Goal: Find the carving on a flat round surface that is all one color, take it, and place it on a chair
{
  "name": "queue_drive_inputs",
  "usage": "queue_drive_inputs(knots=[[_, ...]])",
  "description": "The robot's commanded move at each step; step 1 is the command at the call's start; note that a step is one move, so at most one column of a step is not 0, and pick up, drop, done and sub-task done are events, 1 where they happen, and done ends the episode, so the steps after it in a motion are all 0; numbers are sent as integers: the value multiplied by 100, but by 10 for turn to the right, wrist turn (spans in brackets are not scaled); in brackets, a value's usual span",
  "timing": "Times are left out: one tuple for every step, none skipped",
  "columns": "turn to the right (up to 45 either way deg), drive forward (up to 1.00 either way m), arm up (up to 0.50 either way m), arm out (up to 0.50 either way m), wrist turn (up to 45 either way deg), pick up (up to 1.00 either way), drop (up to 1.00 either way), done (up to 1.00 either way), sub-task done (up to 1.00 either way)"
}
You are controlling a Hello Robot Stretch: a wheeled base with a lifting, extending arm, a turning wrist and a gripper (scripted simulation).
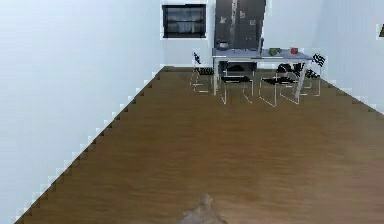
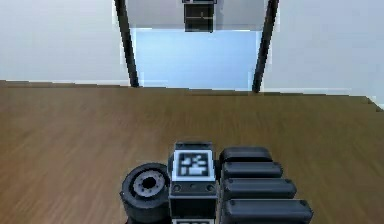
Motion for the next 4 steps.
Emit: queue_drive_inputs(knots=[[0, 100, 0, 0, 0, 0, 0, 0, 0], [0, 100, 0, 0, 0, 0, 0, 0, 0], [0, 100, 0, 0, 0, 0, 0, 0, 0], [0, 10, 0, 0, 0, 0, 0, 0, 0]])
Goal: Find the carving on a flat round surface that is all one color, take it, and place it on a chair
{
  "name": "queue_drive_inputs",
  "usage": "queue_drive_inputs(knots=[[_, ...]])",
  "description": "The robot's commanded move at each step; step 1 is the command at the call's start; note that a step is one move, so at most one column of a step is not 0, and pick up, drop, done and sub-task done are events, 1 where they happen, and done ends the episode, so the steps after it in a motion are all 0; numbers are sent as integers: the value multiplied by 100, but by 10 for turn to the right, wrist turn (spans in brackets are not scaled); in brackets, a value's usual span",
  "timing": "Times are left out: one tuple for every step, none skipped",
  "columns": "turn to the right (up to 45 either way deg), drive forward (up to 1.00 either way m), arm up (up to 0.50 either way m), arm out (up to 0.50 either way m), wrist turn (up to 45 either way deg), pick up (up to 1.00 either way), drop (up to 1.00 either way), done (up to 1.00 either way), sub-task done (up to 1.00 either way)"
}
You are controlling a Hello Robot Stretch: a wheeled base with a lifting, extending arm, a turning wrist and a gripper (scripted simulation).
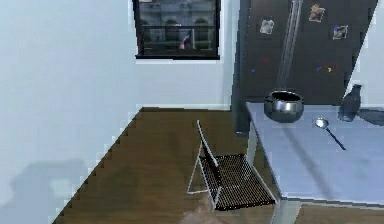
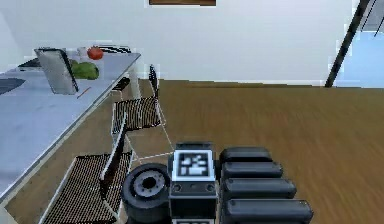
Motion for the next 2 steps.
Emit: queue_drive_inputs(knots=[[450, 0, 0, 0, 0, 0, 0, 0, 0], [450, 0, 0, 0, 0, 0, 0, 0, 0]])
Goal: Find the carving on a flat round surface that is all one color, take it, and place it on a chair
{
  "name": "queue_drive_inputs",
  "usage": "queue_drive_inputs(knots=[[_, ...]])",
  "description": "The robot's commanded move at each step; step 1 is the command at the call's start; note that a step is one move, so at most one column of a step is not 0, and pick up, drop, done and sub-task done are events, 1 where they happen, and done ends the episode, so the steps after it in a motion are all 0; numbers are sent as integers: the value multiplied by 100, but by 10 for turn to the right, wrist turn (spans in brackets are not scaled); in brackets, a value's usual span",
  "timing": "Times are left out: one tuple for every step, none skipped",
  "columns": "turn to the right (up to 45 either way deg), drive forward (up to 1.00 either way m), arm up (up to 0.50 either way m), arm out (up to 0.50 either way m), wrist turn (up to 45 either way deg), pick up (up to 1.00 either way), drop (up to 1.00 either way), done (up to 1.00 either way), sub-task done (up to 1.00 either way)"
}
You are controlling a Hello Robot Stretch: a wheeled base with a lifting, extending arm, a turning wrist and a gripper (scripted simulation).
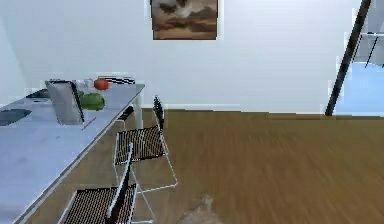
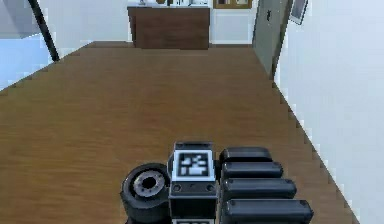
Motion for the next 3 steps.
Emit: queue_drive_inputs(knots=[[450, 0, 0, 0, 0, 0, 0, 0, 0], [150, 0, 0, 0, 0, 0, 0, 0, 0], [-450, 0, 0, 0, 0, 0, 0, 0, 0]])
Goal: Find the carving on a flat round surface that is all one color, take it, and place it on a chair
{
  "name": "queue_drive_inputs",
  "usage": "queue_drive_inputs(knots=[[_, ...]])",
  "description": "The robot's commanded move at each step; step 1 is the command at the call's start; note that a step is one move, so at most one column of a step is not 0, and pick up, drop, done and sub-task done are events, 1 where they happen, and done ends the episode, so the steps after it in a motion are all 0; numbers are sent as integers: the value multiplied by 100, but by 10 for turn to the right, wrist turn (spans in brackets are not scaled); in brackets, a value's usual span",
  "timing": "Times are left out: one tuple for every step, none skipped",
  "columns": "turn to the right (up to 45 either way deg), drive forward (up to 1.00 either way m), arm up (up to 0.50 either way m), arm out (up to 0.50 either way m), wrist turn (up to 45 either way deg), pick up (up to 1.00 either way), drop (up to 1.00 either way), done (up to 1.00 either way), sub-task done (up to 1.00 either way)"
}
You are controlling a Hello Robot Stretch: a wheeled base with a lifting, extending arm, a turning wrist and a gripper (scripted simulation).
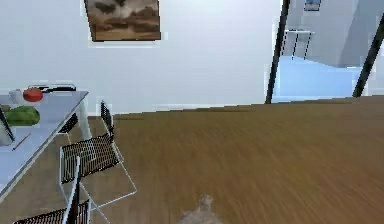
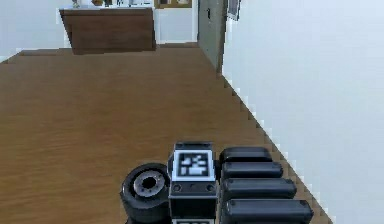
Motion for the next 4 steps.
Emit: queue_drive_inputs(knots=[[-450, 0, 0, 0, 0, 0, 0, 0, 0], [-450, 0, 0, 0, 0, 0, 0, 0, 0], [-150, 0, 0, 0, 0, 0, 0, 0, 0], [450, 0, 0, 0, 0, 0, 0, 0, 0]])
